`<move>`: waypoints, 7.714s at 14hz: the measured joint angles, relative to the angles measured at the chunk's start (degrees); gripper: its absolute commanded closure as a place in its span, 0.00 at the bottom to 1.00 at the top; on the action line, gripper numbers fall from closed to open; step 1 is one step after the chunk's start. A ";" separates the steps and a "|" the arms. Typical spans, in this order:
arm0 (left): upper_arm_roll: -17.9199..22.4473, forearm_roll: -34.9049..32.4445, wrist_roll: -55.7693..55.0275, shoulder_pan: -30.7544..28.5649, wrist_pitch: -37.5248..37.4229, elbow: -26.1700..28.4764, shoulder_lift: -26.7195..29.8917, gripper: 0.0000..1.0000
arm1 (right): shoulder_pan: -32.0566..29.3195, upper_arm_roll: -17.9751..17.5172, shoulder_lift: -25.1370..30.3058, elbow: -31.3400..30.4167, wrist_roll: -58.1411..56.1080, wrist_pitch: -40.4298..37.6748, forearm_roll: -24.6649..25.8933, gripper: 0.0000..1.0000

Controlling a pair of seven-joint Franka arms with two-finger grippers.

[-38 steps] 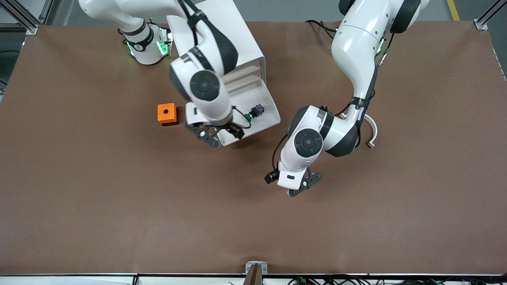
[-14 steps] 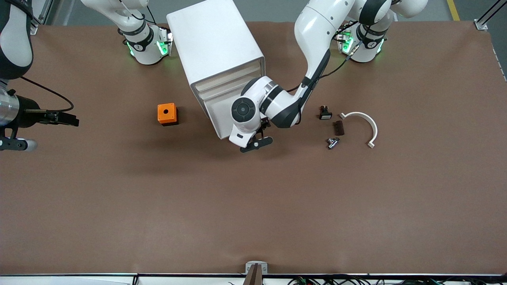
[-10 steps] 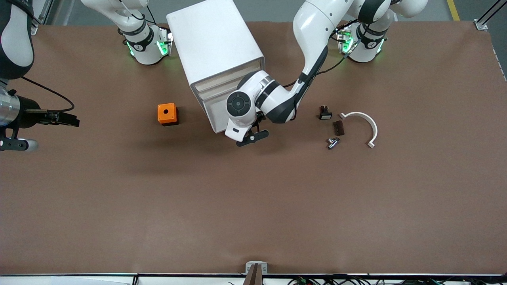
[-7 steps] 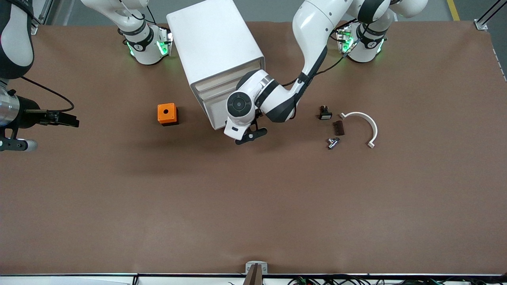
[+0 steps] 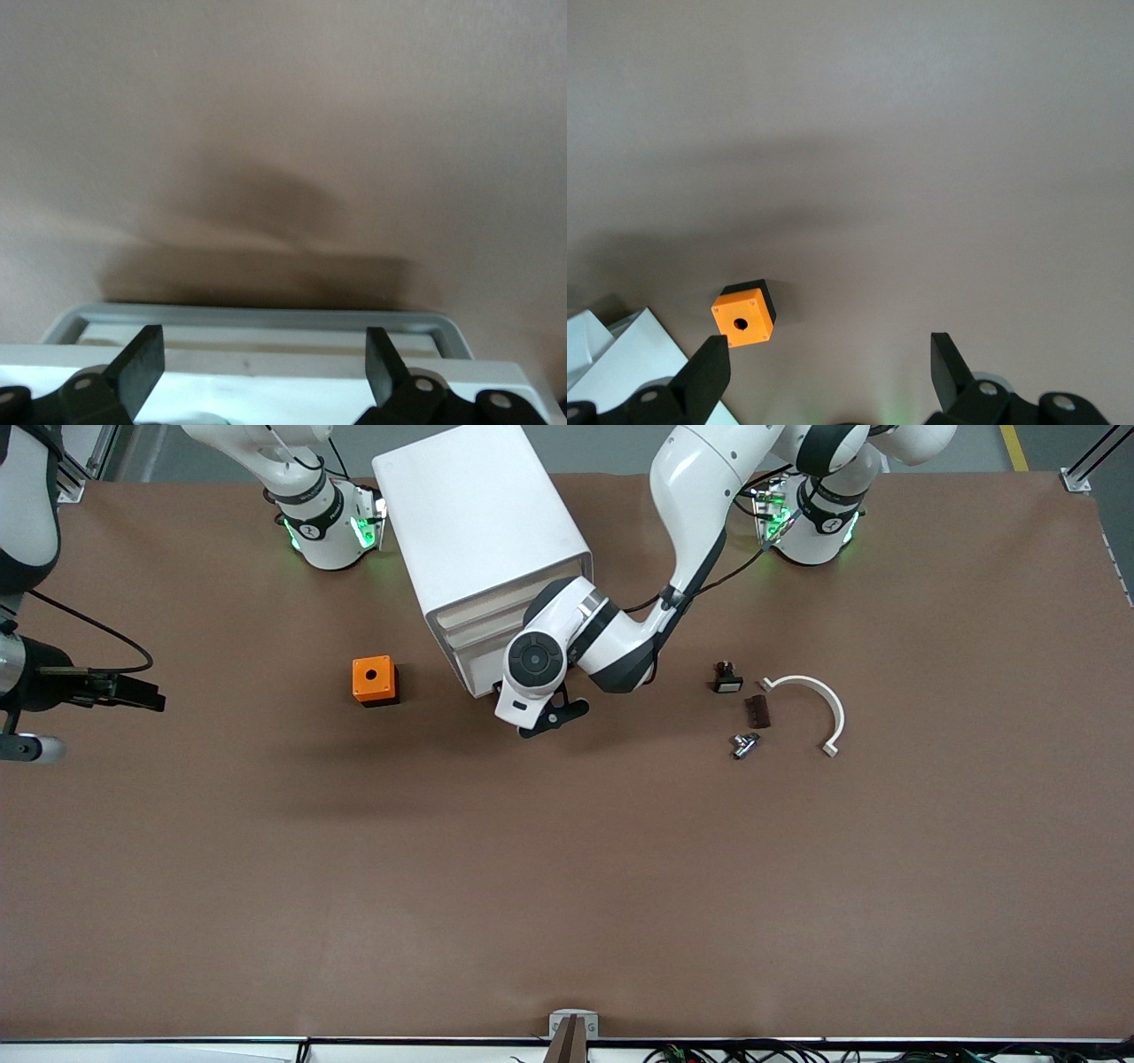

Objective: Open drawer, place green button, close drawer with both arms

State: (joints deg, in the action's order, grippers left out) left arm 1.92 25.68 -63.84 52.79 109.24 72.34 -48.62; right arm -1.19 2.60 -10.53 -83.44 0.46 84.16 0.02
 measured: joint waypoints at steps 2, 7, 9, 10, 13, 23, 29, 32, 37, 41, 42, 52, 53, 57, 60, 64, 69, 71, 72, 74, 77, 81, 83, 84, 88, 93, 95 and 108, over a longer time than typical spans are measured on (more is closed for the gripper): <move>-0.03 2.76 0.00 0.16 0.00 0.13 -0.15 0.00 | 0.00 0.00 0.00 1.15 0.00 -0.07 0.00 0.00; -0.05 6.52 0.00 0.84 -0.02 0.39 -0.85 0.00 | 0.00 -0.13 0.23 2.18 0.00 -2.97 -0.02 0.00; -0.06 9.03 0.00 0.99 -0.01 0.47 -1.27 0.00 | 0.00 -0.52 1.60 2.77 0.00 -4.09 -0.02 0.00; -0.06 10.62 0.01 1.03 0.00 0.49 -1.46 0.00 | 0.08 -0.86 2.72 2.87 -0.01 -4.48 -0.02 0.00; -0.07 15.46 0.06 1.16 0.05 0.50 -2.14 0.00 | 0.32 -1.39 4.94 2.87 -0.01 -6.20 -0.05 0.00; 4.64 17.71 0.12 0.91 1.14 -1.26 -1.45 0.00 | 0.29 -1.23 5.80 0.65 -0.15 -2.36 -0.06 0.00; 12.82 11.16 0.28 -1.13 -4.58 -2.58 10.05 0.01 | 0.08 -1.06 10.11 -5.91 -2.86 3.52 -0.06 0.00; 13.15 5.25 3.08 -5.34 -11.09 -2.66 18.57 0.01 | -0.33 -0.70 12.17 -9.32 -4.18 6.44 -0.06 0.00; 13.44 3.63 17.39 -17.03 -26.62 -2.17 28.39 0.01 | -0.38 -0.70 14.25 -12.25 -4.31 8.06 -0.06 0.00; 13.41 -5.99 29.36 -22.31 -35.58 -1.12 32.25 0.01 | -0.41 -0.69 14.36 -12.37 -4.22 8.11 -0.06 0.00; 13.41 -7.22 32.14 -23.65 -37.16 -0.91 32.84 0.01 | -0.41 -0.68 14.40 -12.40 -3.96 8.10 -0.13 0.00; 13.49 -17.99 59.91 -40.70 -37.46 8.07 41.90 0.01 | -1.44 -0.52 14.45 -12.54 -1.64 7.65 -0.79 0.00; 13.37 -18.66 59.91 -40.61 -36.18 8.65 41.92 0.01 | -1.44 -0.53 14.46 -12.54 -1.64 7.28 -0.79 0.00; 12.92 -19.67 59.91 -40.68 -32.13 10.67 41.85 0.01 | -1.44 -0.78 14.47 -12.54 -1.64 6.17 -0.83 0.00; 9.63 -19.76 59.91 -44.62 -30.22 10.77 41.85 0.01 | -1.44 -0.99 14.71 -12.37 -1.64 5.73 -0.85 0.00; 0.77 -19.78 59.91 -52.56 -27.00 11.32 41.85 0.00 | -1.43 -1.21 15.12 -12.26 -1.64 5.39 -0.87 0.00; -0.53 -19.79 59.91 -52.51 -18.38 17.00 43.40 0.00 | -1.43 -1.25 15.18 -12.25 -1.64 5.39 -0.87 0.00; -0.63 -19.79 59.91 -51.48 -14.87 20.69 45.79 0.00 | -1.43 -1.25 15.19 -12.20 -1.64 5.39 -0.87 0.00; -0.63 -19.79 59.91 -51.00 -14.22 21.85 46.88 0.00 | -1.43 -1.24 15.20 -12.18 -1.64 5.39 -0.87 0.00; -0.60 -19.79 59.86 -50.20 -13.81 22.80 48.37 0.00 | -1.43 -1.21 15.21 -12.15 -1.63 5.39 -0.87 0.00; -0.57 -21.28 59.49 -48.71 -13.65 22.84 50.34 0.00 | -1.44 -1.12 15.21 -12.14 -1.62 5.39 -0.88 0.00; -0.57 -22.22 59.26 -47.94 -13.66 22.82 52.64 0.00 | -1.55 -0.72 15.21 -12.14 -1.46 5.39 -2.76 0.00; -0.51 -22.23 59.26 -48.16 -13.67 22.82 52.92 0.00 | -1.82 -0.61 15.21 -12.14 -1.46 5.39 -3.15 0.00; -0.45 -22.24 59.26 -48.30 -13.74 22.82 52.92 0.00 | -1.85 -0.61 15.22 -12.13 -1.46 5.41 -3.15 0.00; -0.34 -22.26 59.30 -48.32 -15.96 20.94 52.94 0.00 | -1.81 -0.95 15.40 -12.10 -1.48 5.89 -1.89 0.00; -0.29 -22.26 59.30 -48.38 -16.31 16.89 50.81 0.00 | -1.44 -1.45 15.64 -12.10 -1.47 6.25 -0.85 0.00; -0.25 -22.33 59.30 -48.38 -16.34 16.29 49.93 0.00 | -1.46 -1.34 15.65 -12.11 -1.43 6.25 -0.85 0.00; -0.51 -23.90 59.30 -48.12 -16.56 15.79 48.86 0.00 | -1.50 -1.11 15.73 -12.21 -0.72 6.25 -1.21 0.00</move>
State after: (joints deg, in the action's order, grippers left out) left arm 1.40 1.78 -4.54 4.67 92.68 88.13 0.23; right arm -2.69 1.49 5.20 -95.65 -0.26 90.41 -1.19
